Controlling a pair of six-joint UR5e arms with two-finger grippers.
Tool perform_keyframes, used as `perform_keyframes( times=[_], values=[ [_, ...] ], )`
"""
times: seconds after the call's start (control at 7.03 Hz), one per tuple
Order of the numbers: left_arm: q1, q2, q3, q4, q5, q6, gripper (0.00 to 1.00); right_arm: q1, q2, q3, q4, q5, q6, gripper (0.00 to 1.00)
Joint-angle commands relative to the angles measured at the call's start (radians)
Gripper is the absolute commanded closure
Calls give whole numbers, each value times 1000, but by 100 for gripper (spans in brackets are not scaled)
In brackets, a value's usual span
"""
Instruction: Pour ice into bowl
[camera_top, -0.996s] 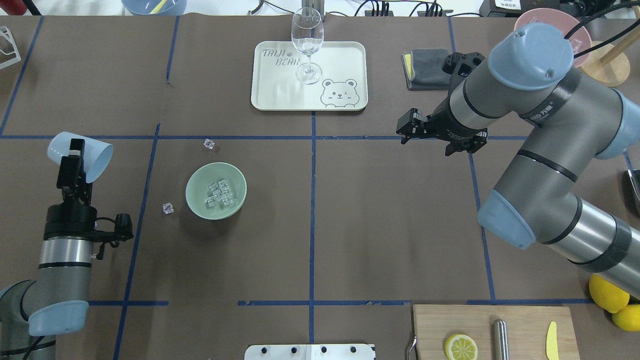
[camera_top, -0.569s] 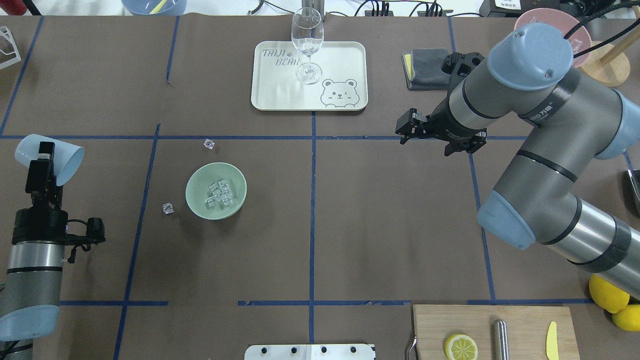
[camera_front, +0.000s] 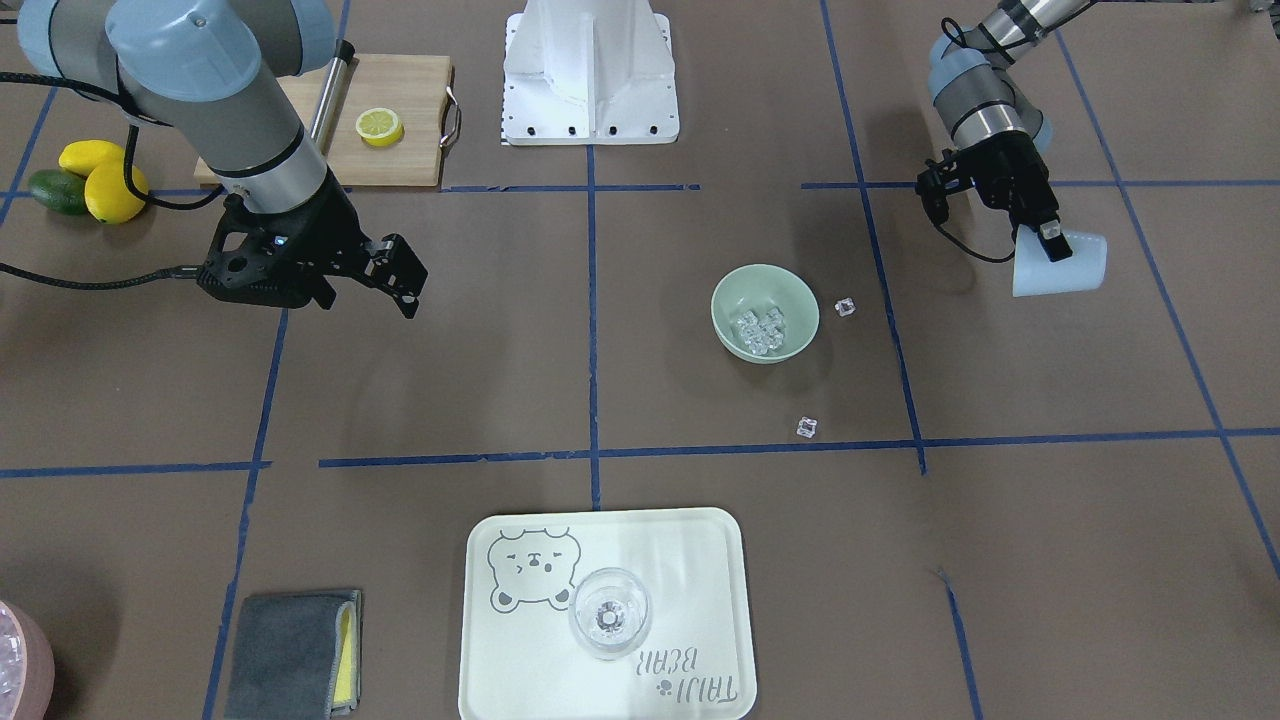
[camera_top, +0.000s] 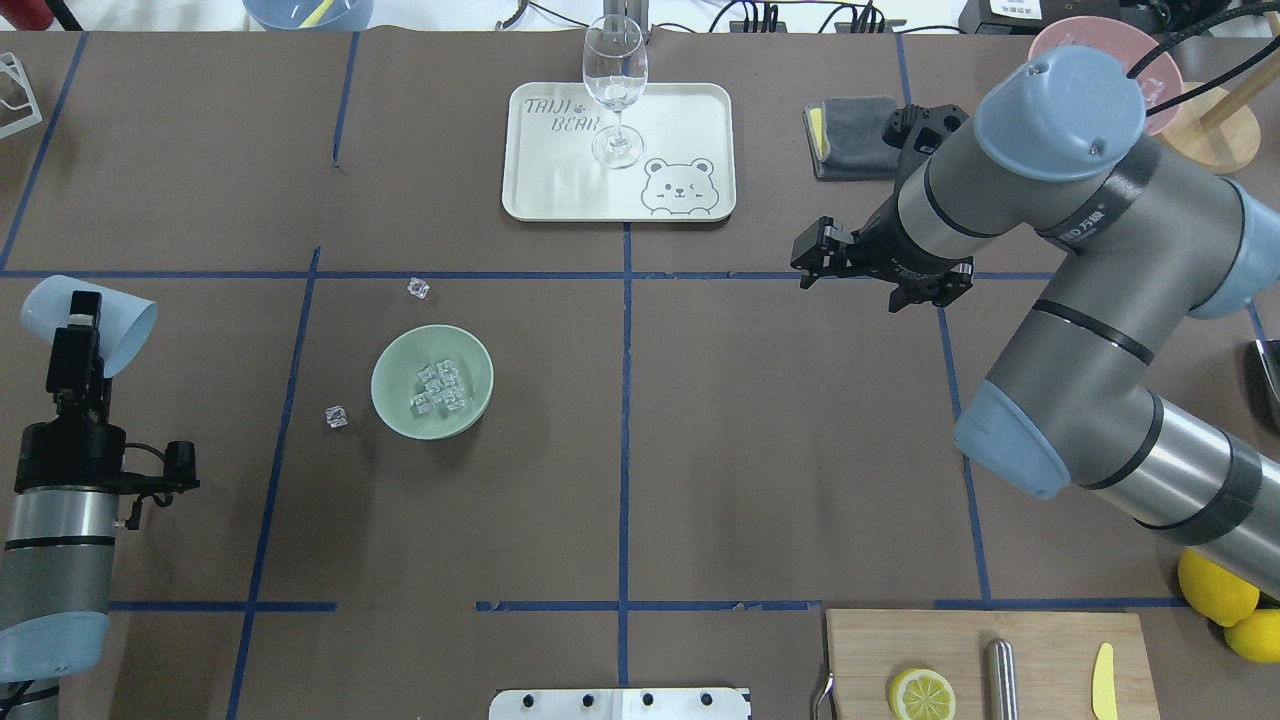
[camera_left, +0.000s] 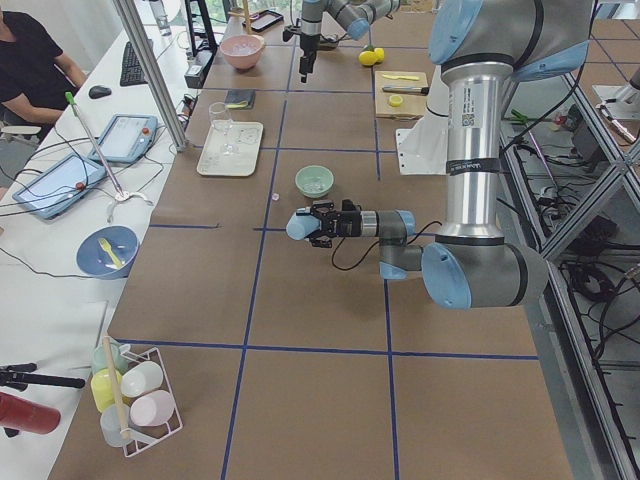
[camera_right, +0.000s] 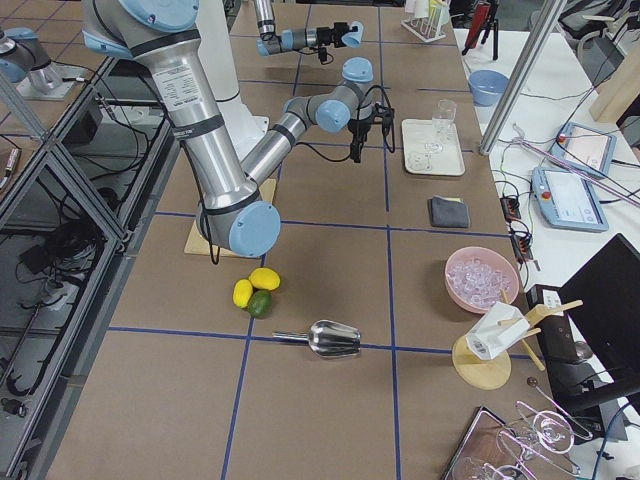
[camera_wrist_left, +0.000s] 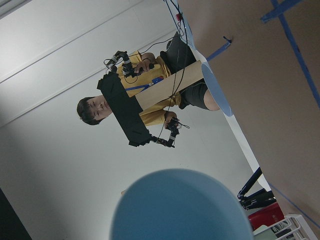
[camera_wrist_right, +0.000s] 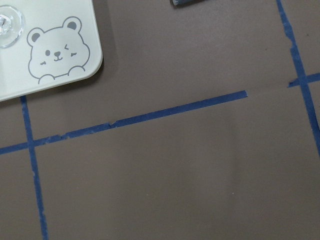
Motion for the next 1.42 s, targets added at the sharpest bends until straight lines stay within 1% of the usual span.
perform_keyframes(
  times=[0.0,0.28,0.43,0.71,1.0,1.14,1.28],
  values=[
    [-1,-8,0,-58,-17,21,100,0,0,-2,0,0,0,0],
    [-16,-3,-1,-65,-124,20,100,-2,0,-3,0,0,0,0],
    [-18,-3,-1,-65,-144,20,100,-2,0,-3,0,0,0,0],
    [-29,-1,-3,-109,-233,3,100,-3,0,-3,0,0,-3,0],
    [-38,9,-1,-124,-355,-217,100,-3,2,-3,0,0,-6,0],
    [-38,15,2,-124,-391,-314,100,-3,2,-3,0,-2,-9,0],
    [-38,62,2,-124,-455,-523,100,-3,2,-3,0,-2,-11,0]
  ],
)
